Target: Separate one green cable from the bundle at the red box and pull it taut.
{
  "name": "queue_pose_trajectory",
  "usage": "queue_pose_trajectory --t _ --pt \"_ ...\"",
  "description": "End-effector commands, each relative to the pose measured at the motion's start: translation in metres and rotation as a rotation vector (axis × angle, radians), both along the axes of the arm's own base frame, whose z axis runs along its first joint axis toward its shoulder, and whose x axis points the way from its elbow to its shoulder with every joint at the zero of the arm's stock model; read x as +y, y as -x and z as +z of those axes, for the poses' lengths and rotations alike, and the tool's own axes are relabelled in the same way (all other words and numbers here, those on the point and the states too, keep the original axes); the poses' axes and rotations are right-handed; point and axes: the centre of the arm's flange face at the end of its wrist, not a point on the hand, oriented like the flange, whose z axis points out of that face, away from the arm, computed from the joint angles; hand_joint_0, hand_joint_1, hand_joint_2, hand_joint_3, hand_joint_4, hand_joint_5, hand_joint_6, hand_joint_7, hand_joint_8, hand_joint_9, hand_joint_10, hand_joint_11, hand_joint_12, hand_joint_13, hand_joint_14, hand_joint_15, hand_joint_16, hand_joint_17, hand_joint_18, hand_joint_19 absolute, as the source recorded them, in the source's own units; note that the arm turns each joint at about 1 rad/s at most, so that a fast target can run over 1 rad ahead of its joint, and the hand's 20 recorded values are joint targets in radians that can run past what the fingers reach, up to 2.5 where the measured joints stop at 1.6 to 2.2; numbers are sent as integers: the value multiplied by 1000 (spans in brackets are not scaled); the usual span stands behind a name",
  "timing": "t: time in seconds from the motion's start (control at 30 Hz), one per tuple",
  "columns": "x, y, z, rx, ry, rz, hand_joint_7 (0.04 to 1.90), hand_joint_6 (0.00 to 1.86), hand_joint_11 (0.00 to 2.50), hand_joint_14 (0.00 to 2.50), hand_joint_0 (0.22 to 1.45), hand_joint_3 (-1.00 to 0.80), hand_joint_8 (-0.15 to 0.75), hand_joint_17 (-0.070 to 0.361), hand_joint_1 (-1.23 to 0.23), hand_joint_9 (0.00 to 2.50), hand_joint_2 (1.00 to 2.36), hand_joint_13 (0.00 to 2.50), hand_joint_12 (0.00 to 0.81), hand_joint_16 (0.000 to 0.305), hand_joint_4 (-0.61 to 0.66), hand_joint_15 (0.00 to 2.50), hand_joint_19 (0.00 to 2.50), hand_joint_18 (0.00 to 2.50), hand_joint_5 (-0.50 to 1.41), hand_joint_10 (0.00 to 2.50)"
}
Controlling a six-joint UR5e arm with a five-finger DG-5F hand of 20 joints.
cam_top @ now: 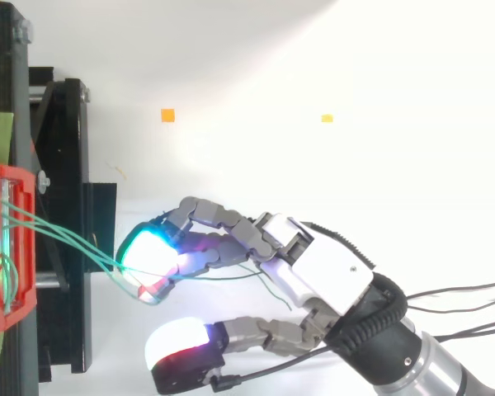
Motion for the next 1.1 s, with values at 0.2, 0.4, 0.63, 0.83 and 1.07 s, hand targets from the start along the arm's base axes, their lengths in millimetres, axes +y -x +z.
queue_pose_trajectory --t 0.2,0.4,0.63,0.83,1.07 --pt "-3 13 11 14 1 4 1336 506 562 15 471 -500 342 144 -903 958 1000 618 377 64 288 475 678 565 -36 19" --pt "1 11 16 13 3 5 1303 534 583 16 486 -500 337 141 -950 965 1000 622 371 63 273 476 681 566 -39 19" --pt "8 6 30 11 -1 12 1181 631 604 16 508 -500 333 138 -1015 1003 1000 655 369 61 233 492 689 601 -53 19" --pt "11 5 32 7 -3 15 1081 733 625 17 522 -500 336 136 -1043 1038 1000 700 366 61 199 509 695 644 -75 20" --pt "13 5 31 9 -2 18 1060 841 662 19 535 -500 335 132 -1054 1138 1000 804 373 59 197 540 702 729 -88 21"
